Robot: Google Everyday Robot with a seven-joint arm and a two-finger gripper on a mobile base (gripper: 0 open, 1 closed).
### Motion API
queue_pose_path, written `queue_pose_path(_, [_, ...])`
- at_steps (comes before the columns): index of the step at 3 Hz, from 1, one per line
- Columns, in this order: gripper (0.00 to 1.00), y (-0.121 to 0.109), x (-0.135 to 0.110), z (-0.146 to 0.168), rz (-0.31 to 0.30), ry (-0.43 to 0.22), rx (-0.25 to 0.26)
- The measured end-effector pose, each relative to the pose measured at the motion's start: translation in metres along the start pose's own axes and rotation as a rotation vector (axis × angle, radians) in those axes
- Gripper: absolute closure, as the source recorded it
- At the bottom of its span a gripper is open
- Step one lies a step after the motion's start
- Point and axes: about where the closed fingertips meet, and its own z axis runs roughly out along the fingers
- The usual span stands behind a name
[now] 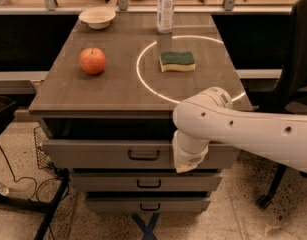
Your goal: Close top drawer
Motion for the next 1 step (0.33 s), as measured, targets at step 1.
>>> queue_pose_path(1, [1.00,-0.0115,0.0046,0.0063,0.008,0.002,-0.004])
